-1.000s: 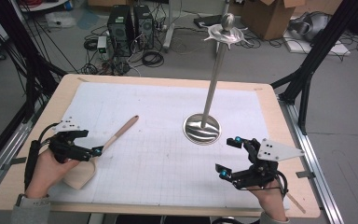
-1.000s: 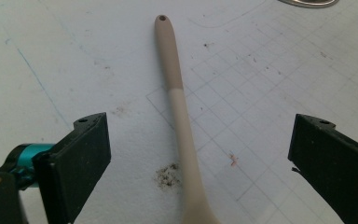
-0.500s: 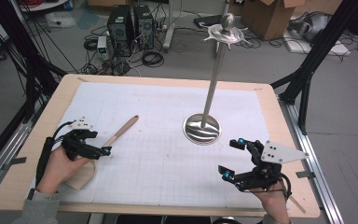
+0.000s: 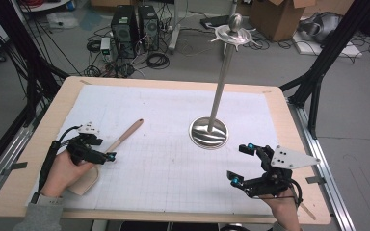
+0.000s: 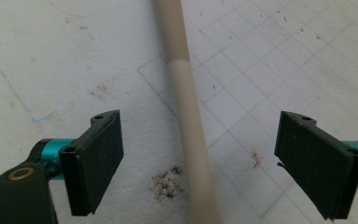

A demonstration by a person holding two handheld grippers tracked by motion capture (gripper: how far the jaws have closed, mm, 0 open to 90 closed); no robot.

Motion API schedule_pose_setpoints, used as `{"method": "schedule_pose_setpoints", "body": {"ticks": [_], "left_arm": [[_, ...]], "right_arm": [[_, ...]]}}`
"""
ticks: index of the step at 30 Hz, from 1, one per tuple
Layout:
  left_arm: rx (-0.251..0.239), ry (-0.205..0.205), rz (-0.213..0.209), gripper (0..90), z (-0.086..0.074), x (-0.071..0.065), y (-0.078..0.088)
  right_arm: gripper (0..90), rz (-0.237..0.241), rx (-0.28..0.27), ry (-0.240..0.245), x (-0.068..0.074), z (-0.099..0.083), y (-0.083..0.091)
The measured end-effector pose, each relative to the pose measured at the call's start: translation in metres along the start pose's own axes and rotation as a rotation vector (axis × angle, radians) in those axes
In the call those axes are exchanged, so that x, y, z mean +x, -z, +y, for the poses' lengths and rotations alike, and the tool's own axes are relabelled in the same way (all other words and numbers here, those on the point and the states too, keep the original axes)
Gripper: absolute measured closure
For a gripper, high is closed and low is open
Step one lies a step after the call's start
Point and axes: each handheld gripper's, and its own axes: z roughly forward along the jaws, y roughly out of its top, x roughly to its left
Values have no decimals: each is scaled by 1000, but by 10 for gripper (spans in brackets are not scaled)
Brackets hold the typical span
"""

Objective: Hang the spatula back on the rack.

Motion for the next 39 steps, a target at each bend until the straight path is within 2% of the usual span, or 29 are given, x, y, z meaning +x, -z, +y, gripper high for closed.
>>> {"method": "schedule_pose_setpoints", "body": {"ticks": [2, 8, 11, 18, 25, 34, 39], "left_arm": [[11, -11, 2, 210, 2, -1, -1], [61, -4, 7, 243, 1, 2, -7], [66, -7, 16, 260, 1, 2, -6], [80, -24, 29, 355, 1, 0, -7], [105, -25, 48, 440, 1, 0, -10], [106, -21, 53, 502, 0, -1, -10], [105, -28, 74, 548, 0, -3, -10]], "right_arm": [[107, 2, 3, 1, 0, 0, -1], [107, 3, 4, 4, 1, 1, -1], [108, 2, 4, -3, 1, 0, -1], [107, 5, 6, 4, 1, 0, -2], [107, 6, 10, 0, 1, 0, -3], [107, 5, 13, 1, 1, 0, -4], [107, 6, 16, -7, 0, -1, -5]]}}
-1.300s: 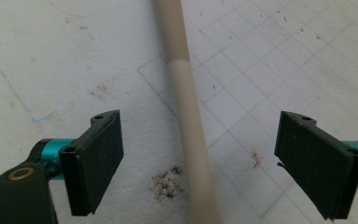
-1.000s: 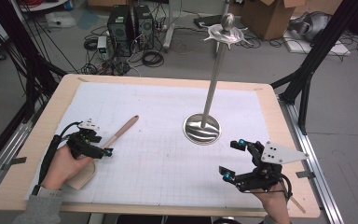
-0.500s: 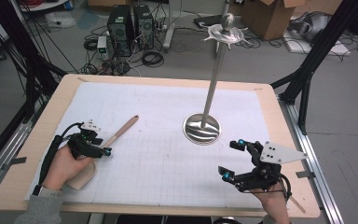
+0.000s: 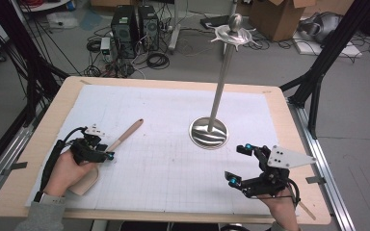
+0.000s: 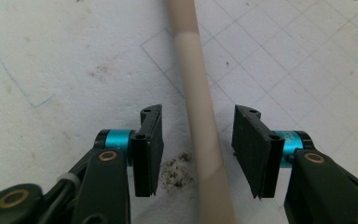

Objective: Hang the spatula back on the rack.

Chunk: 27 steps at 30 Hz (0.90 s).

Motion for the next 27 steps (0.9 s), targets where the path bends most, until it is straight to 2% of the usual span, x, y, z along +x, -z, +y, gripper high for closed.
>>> {"method": "schedule_pose_setpoints", "body": {"ticks": [8, 10, 14, 21, 27], "left_arm": [[3, 5, 21, 610, 0, -2, 0], [3, -4, 13, 681, 0, -2, 1], [1, -1, 11, 736, 0, -3, 1], [1, 40, -3, 749, 0, -1, 1], [3, 26, -1, 778, -1, 0, 3]], "right_arm": [[108, 3, 1, 7, 0, 0, -2], [108, 3, 1, -1, 1, 0, -1], [108, 2, 3, -2, 0, 0, -1], [108, 2, 14, 2, 0, 0, -4], [107, 7, 22, 4, 0, -1, -6]]}}
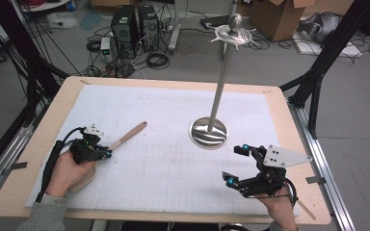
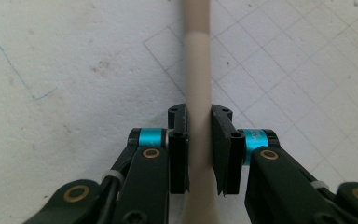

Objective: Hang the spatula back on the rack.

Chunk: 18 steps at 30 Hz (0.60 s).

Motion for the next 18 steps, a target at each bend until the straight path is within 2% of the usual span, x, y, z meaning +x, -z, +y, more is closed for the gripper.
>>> {"method": "schedule_pose_setpoints", "body": {"ticks": [1, 7, 14, 18], "left_arm": [[-2, -5, 11, 779, 0, 0, 0], [-9, 1, 11, 780, -1, 1, 2], [-47, 12, -4, 780, -1, 2, 9], [-83, 27, -31, 780, -1, 3, 14]], "right_arm": [[108, 3, 1, -4, 0, 0, 0], [108, 1, 5, -5, 1, 0, 0], [107, 9, 10, 2, 1, 0, -2], [107, 12, 2, 4, 2, 1, -1]]}}
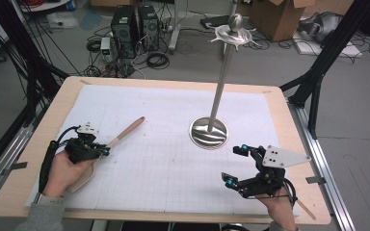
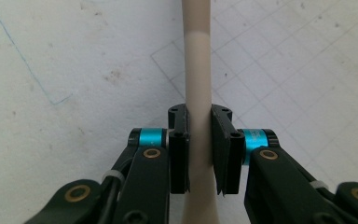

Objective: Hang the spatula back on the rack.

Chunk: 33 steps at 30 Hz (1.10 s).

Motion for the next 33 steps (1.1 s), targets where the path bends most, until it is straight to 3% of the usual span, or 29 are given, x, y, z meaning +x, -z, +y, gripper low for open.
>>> {"method": "schedule_pose_setpoints", "body": {"ticks": [7, 11, 18, 23, 33], "left_arm": [[-49, -13, -4, 780, 2, -2, 6], [-77, 4, -30, 780, 2, -1, 8], [-136, -24, -72, 780, 10, -13, 21], [-197, -36, -102, 780, 14, -21, 33], [-299, -31, -172, 780, 15, -23, 47]], "right_arm": [[107, -3, -14, 0, -1, 0, 3], [108, -6, -18, 2, -1, 0, 3], [108, -8, -23, 4, -1, 0, 4], [107, 5, -58, 0, 0, 1, 9], [108, 5, -70, -4, -2, 1, 12]]}}
